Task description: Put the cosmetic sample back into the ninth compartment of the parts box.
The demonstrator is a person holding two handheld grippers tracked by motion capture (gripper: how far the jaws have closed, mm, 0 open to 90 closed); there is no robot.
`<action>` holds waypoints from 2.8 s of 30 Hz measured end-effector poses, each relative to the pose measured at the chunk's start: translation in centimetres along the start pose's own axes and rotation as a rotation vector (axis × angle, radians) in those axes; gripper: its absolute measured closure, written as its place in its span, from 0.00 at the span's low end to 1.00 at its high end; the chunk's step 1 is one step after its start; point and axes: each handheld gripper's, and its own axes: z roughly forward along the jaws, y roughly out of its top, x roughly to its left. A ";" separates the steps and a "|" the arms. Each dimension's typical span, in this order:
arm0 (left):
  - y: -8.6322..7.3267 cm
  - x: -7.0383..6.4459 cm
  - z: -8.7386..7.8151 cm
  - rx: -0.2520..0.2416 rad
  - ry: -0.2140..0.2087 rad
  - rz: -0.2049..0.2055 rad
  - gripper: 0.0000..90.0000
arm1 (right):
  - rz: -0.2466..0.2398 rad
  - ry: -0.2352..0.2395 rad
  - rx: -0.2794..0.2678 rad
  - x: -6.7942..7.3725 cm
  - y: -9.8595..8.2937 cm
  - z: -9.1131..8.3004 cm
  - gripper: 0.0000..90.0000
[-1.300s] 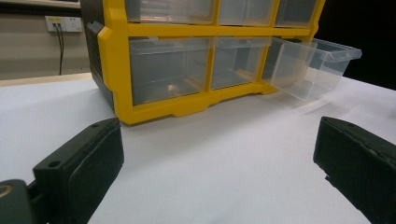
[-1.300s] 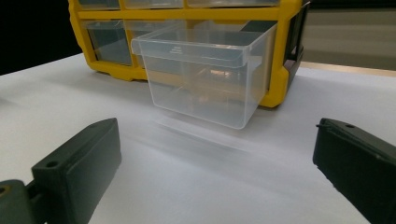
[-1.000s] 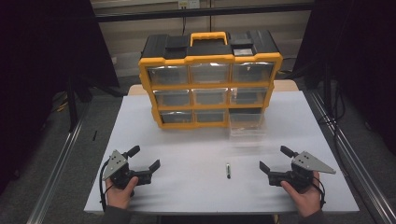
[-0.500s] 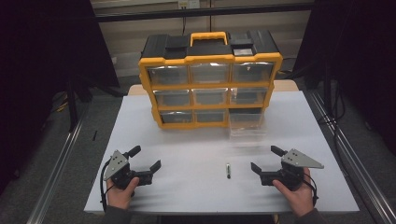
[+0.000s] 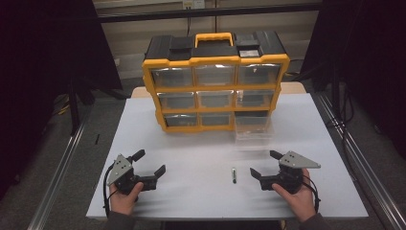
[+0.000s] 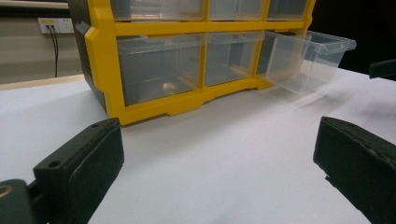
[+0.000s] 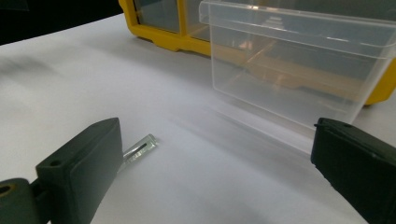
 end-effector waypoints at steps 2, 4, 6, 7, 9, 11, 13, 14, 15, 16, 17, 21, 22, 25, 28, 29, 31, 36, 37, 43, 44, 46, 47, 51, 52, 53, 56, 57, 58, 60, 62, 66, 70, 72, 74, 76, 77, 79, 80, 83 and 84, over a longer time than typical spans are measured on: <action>0.0 0.0 0.0 0.006 -0.005 0.002 0.02 | -0.005 0.009 0.010 0.1 0.1 0.2 0.02; 0.0 -0.1 0.0 0.006 0.001 -0.001 0.02 | -0.013 0.015 0.010 0.1 0.2 0.3 0.02; 0.0 -0.1 0.1 0.004 -0.003 -0.001 0.02 | -0.017 0.020 0.021 0.2 0.2 0.5 0.02; 0.0 -0.1 0.0 0.006 0.001 0.001 0.02 | -0.013 0.024 0.035 0.3 0.2 0.6 0.02; 0.0 -0.1 0.0 0.006 0.002 0.001 0.02 | -0.014 0.024 0.039 0.3 0.2 0.6 0.02; 0.0 0.0 0.0 0.002 -0.004 0.002 0.02 | -0.021 0.027 0.050 0.4 0.3 0.8 0.02; 0.0 0.0 0.0 0.003 -0.003 0.007 0.02 | -0.023 0.033 0.058 0.5 0.4 0.9 0.02; 0.0 0.0 0.0 0.003 -0.003 0.007 0.02 | -0.023 0.033 0.058 0.5 0.4 0.9 0.02; 0.0 0.0 0.0 0.003 -0.001 0.007 0.02 | -0.026 0.039 0.069 0.7 0.4 1.1 0.02; 0.0 0.0 0.0 0.002 -0.003 0.007 0.02 | -0.026 0.039 0.069 0.7 0.4 1.1 0.02; 0.0 0.0 0.0 0.000 -0.002 0.008 0.02 | -0.030 0.044 0.077 0.8 0.5 1.3 0.02; 0.0 -0.1 0.1 -0.007 -0.002 -0.004 0.02 | -0.038 0.051 0.091 1.1 0.6 1.6 0.02; 0.0 -0.1 0.1 -0.007 -0.002 -0.004 0.02 | -0.038 0.050 0.096 1.2 0.7 1.7 0.02; 0.0 -0.1 0.1 -0.004 -0.003 0.001 0.02 | -0.039 0.058 0.103 1.3 0.7 1.9 0.02; 0.0 -0.1 0.1 -0.005 -0.002 -0.002 0.02 | -0.043 0.063 0.111 1.3 0.8 2.2 0.02; 0.0 -0.1 0.1 -0.006 -0.001 -0.003 0.02 | -0.044 0.064 0.114 1.4 0.8 2.3 0.02; 0.0 -0.1 0.1 -0.004 -0.002 0.001 0.02 | -0.042 0.068 0.122 1.4 0.8 2.4 0.02; 0.0 -0.1 0.1 -0.007 -0.001 -0.001 0.02 | -0.042 0.078 0.139 1.6 0.9 2.7 0.02; 0.0 -0.1 0.1 -0.005 -0.002 0.001 0.02 | -0.045 0.079 0.140 1.6 0.9 2.8 0.02; 0.0 0.0 0.0 0.000 -0.001 0.008 0.02 | -0.056 0.094 0.161 2.0 1.0 3.4 0.03; 0.0 0.1 0.0 0.002 0.002 0.016 0.02 | -0.055 0.095 0.162 2.0 1.0 3.4 0.03; 0.0 0.0 0.0 0.001 0.000 0.006 0.02 | -0.053 0.100 0.168 2.0 1.1 3.5 0.03; 0.0 -0.1 0.1 0.001 0.007 0.003 0.02 | -0.055 0.106 0.170 2.0 1.1 3.6 0.03; -0.1 -0.3 0.2 -0.016 0.009 -0.024 0.02 | -0.061 0.117 0.195 2.2 1.1 3.9 0.04; -0.1 -0.2 0.2 -0.015 0.009 -0.021 0.02 | -0.064 0.121 0.200 2.3 1.1 3.9 0.04; -0.1 -0.2 0.2 -0.015 0.009 -0.021 0.02 | -0.063 0.124 0.203 2.3 1.2 4.0 0.04; 0.0 -0.1 0.1 0.001 0.008 0.001 0.02 | -0.063 0.132 0.211 2.4 1.2 4.1 0.06; 0.0 0.0 0.0 0.005 0.011 0.013 0.02 | -0.068 0.133 0.218 2.4 1.2 4.2 0.07; 0.0 0.0 0.0 0.003 0.014 0.011 0.02 | -0.062 0.137 0.224 2.4 1.2 4.3 0.08; 0.0 0.0 0.0 0.003 0.014 0.011 0.02 | -0.060 0.142 0.227 2.4 1.3 4.3 0.08; 0.0 -0.1 0.1 0.003 0.007 0.007 0.02 | -0.057 0.144 0.240 2.6 1.3 4.5 0.10; 0.0 0.0 0.0 0.005 0.012 0.014 0.02 | -0.053 0.154 0.247 2.7 1.4 4.6 0.14; 0.0 0.0 0.0 -0.001 0.005 0.005 0.02 | -0.049 0.163 0.259 2.7 1.3 4.8 0.21; 0.0 0.0 0.0 -0.003 0.006 0.002 0.02 | -0.044 0.175 0.269 2.7 1.4 4.9 0.27; 0.0 0.0 0.0 0.001 0.010 0.015 0.02 | -0.043 0.179 0.276 2.7 1.4 4.9 0.30; 0.0 0.1 0.0 0.005 0.007 0.018 0.02 | -0.042 0.183 0.288 2.7 1.3 5.0 0.35; 0.0 0.1 0.0 0.005 0.007 0.018 0.02 | -0.042 0.183 0.288 2.7 1.3 5.0 0.35; 0.0 0.0 0.0 -0.003 0.006 0.003 0.02 | -0.043 0.186 0.294 2.8 1.3 5.0 0.40; 0.0 0.0 0.0 0.000 0.011 0.010 0.02 | -0.048 0.195 0.298 2.9 1.3 5.2 0.44; 0.0 0.0 0.0 0.001 0.009 0.013 0.02 | -0.055 0.200 0.304 3.1 1.4 5.3 0.48; 0.0 0.0 0.0 0.001 0.008 0.014 0.02 | -0.061 0.203 0.305 3.2 1.4 5.4 0.49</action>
